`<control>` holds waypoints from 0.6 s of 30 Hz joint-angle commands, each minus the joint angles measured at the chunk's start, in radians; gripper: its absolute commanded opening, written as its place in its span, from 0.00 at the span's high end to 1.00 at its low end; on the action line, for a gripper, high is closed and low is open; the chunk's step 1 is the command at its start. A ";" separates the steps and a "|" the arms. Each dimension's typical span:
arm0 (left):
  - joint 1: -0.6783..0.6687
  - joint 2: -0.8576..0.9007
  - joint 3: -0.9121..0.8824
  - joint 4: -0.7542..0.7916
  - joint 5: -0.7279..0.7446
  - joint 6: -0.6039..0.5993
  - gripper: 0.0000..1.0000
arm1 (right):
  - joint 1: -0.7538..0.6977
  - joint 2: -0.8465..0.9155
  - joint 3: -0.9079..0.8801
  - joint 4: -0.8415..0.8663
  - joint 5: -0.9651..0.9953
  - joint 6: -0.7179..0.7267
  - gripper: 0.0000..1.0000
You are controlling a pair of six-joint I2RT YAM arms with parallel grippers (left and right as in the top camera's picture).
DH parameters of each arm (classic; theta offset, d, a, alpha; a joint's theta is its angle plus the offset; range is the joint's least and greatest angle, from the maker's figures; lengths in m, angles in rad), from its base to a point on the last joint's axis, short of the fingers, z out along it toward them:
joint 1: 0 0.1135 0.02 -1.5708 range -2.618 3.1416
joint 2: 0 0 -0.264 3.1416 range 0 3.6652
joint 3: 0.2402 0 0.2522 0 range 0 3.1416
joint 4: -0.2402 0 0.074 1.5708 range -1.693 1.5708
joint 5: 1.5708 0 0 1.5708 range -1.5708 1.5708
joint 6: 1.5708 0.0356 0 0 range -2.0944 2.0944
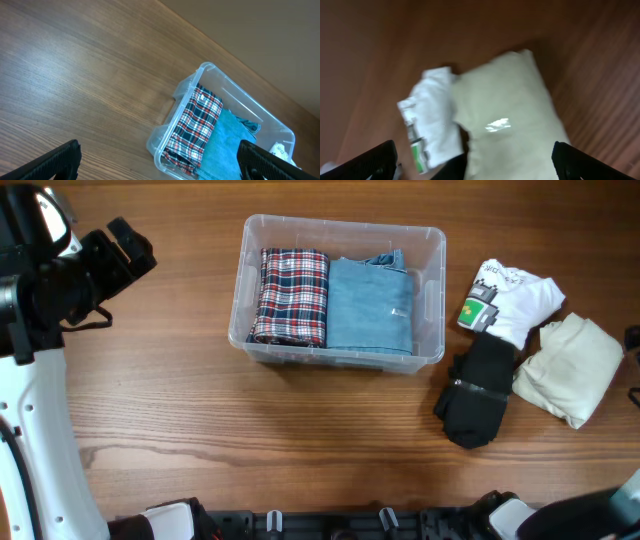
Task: Pack container
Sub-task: 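Reach the right gripper to the cream folded cloth and grasp it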
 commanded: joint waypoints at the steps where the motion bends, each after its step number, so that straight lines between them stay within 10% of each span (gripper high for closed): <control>1: 0.004 0.000 0.005 0.003 0.008 -0.010 0.00 | -0.068 0.130 0.013 0.008 -0.055 -0.074 0.00; 15: 0.004 0.000 0.005 0.003 0.008 -0.010 0.00 | -0.058 0.450 0.009 0.000 -0.055 -0.264 0.01; 18: 0.004 0.000 0.005 0.003 0.008 -0.010 0.00 | -0.041 0.468 0.009 -0.003 -0.055 -0.265 0.14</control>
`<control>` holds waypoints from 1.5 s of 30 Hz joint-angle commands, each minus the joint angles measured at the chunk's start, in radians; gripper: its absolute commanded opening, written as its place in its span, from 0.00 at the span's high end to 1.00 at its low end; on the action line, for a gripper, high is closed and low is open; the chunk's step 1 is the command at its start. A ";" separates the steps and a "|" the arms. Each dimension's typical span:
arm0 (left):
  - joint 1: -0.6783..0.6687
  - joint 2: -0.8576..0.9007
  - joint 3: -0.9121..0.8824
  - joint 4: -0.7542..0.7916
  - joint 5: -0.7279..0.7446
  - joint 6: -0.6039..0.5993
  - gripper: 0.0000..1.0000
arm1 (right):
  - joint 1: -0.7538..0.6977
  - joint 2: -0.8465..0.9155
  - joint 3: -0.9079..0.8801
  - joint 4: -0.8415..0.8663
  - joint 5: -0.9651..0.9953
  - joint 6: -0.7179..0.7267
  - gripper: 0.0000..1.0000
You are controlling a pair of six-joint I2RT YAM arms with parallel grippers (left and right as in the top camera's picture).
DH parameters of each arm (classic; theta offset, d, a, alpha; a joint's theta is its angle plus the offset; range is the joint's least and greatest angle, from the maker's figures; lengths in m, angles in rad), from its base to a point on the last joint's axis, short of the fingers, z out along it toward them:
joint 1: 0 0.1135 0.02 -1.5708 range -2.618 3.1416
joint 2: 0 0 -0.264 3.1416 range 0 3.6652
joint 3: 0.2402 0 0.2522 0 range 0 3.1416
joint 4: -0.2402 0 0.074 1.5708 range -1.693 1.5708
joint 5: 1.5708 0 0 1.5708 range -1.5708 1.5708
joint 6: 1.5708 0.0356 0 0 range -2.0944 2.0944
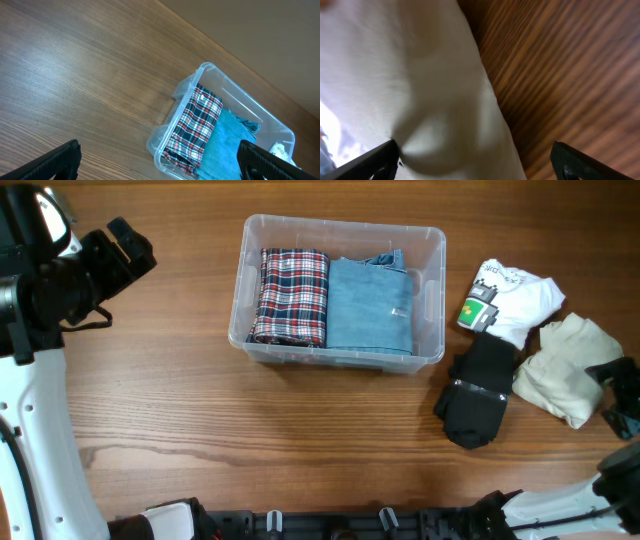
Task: Pack container
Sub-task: 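Reach the right gripper to the cream folded cloth and grasp it, then carry the cream cloth with the right gripper onto the jeans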
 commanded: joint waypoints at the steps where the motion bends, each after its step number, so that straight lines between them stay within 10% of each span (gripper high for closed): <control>1: 0.004 0.000 0.005 0.003 0.008 -0.010 0.00 | 0.026 0.031 0.008 0.000 -0.026 -0.033 0.18; 5: 0.004 0.000 0.005 0.003 0.008 -0.010 0.00 | 0.027 0.031 0.008 0.020 -0.034 -0.032 0.31; 13: 0.004 0.000 0.005 0.003 0.008 -0.010 0.00 | 0.027 -0.046 0.009 -0.024 -0.133 0.029 0.95; 26: 0.004 0.000 0.005 0.003 0.008 -0.010 0.00 | 0.288 -0.781 0.009 0.091 -0.503 0.222 0.96; 36: 0.004 0.000 0.005 0.003 0.008 -0.010 0.00 | 0.938 -0.589 0.009 0.297 -0.170 0.347 0.96; 45: 0.004 0.000 0.005 0.003 0.008 -0.010 0.00 | 1.131 -0.272 0.009 0.309 0.077 0.480 0.96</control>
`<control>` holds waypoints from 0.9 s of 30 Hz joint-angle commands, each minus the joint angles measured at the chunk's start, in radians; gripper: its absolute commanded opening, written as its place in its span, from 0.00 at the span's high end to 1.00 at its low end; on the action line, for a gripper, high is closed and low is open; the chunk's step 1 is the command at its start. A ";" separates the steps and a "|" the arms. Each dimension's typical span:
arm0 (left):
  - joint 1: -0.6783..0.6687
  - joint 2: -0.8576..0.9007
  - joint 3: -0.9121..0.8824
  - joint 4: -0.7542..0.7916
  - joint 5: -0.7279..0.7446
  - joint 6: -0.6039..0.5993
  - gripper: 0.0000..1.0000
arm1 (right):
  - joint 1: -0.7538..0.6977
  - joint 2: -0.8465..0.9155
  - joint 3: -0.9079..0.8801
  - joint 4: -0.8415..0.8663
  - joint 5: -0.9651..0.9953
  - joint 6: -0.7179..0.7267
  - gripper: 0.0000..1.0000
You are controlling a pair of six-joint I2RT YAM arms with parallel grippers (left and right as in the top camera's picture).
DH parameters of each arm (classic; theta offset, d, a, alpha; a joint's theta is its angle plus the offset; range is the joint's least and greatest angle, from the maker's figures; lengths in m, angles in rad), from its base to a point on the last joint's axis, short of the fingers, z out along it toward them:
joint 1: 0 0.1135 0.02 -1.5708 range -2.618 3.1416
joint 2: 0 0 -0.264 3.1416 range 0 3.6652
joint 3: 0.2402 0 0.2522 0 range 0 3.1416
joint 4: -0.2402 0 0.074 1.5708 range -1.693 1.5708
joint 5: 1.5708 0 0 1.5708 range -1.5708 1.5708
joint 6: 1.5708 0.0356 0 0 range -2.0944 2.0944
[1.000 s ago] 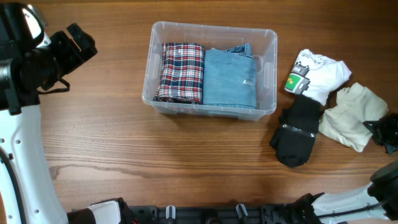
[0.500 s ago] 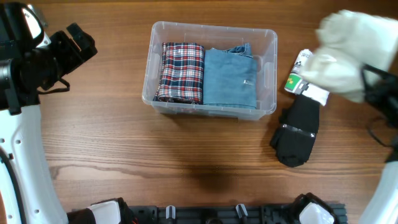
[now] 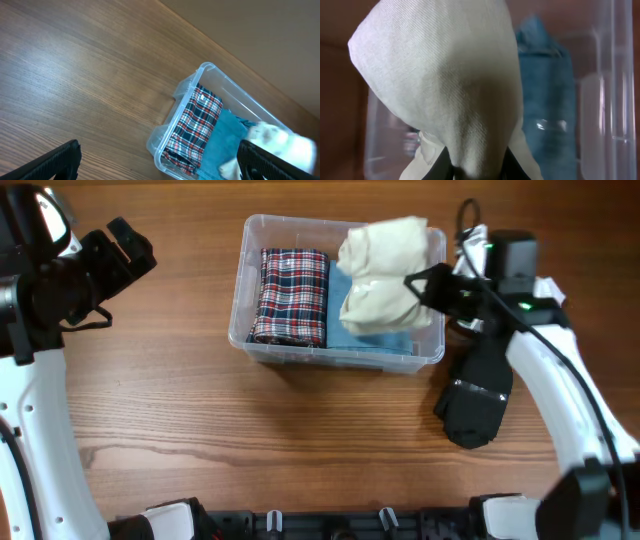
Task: Pack container
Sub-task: 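Carry the cream cloth with the right gripper onto the jeans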
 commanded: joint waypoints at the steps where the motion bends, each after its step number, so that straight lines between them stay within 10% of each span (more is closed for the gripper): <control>1: 0.004 0.000 0.005 0.003 0.008 -0.009 0.00 | 0.026 0.030 0.016 -0.004 0.148 0.070 0.96; 3: 0.004 0.000 0.005 0.003 0.008 -0.009 0.00 | 0.028 0.032 0.016 -0.032 0.210 0.070 0.94; 6: 0.004 0.000 0.005 0.003 0.008 -0.009 0.00 | 0.028 0.032 0.016 -0.030 0.205 -0.011 0.59; 11: 0.004 0.000 0.005 0.003 0.008 -0.009 0.00 | 0.028 0.005 0.020 -0.024 0.205 -0.047 0.59; 19: 0.004 0.000 0.005 0.003 0.008 -0.009 0.00 | 0.028 -0.190 0.047 -0.155 0.204 -0.169 0.87; 27: 0.004 0.000 0.005 0.003 0.008 -0.009 0.00 | 0.028 -0.368 0.047 -0.480 0.190 -0.259 0.54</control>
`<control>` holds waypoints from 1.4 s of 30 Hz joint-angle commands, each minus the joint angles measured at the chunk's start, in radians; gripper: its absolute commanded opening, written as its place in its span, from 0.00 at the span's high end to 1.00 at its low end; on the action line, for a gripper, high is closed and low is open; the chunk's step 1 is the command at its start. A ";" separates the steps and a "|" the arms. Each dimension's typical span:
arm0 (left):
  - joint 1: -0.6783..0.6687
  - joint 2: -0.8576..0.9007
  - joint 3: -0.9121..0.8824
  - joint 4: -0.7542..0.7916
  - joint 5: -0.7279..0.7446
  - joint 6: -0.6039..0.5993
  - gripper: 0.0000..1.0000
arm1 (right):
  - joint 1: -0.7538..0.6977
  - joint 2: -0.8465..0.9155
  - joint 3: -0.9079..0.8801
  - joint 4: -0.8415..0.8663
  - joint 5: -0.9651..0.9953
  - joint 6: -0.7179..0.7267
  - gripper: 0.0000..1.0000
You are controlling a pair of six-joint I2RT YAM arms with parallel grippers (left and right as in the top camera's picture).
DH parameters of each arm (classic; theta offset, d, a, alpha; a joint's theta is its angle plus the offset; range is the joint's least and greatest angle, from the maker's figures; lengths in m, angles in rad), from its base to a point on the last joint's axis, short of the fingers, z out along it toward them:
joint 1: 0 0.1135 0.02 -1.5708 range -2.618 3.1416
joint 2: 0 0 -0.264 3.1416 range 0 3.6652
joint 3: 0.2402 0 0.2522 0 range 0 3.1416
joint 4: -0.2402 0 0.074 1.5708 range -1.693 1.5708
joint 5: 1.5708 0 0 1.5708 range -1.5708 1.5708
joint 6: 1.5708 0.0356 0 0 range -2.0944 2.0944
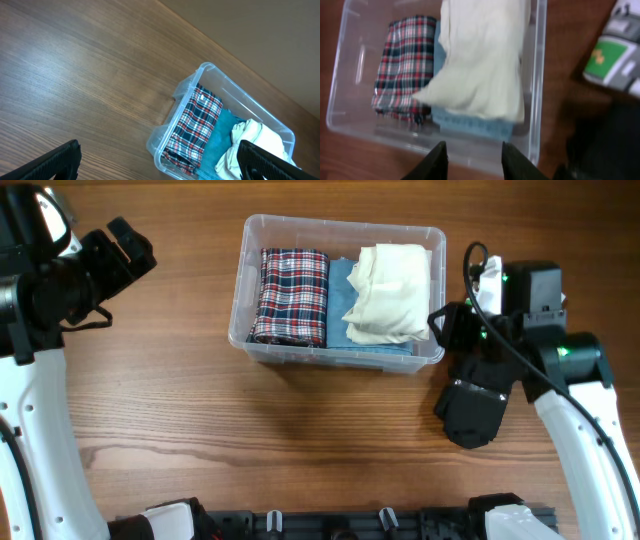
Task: Pack container
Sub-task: 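Carry the cream cloth with the right gripper onto the jeans, then withdraw the right gripper toward the black garment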
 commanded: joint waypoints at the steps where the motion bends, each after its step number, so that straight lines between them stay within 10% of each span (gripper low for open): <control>1: 0.004 0.000 0.005 0.003 0.008 -0.010 0.00 | 0.003 -0.071 0.016 -0.053 -0.005 -0.058 0.52; 13: 0.004 0.000 0.005 0.003 0.008 -0.010 0.00 | 0.003 -0.265 0.016 -0.079 -0.004 -0.061 0.28; 42: 0.004 0.000 0.005 0.003 0.008 -0.010 0.00 | 0.003 -0.267 0.016 -0.100 0.023 -0.061 0.22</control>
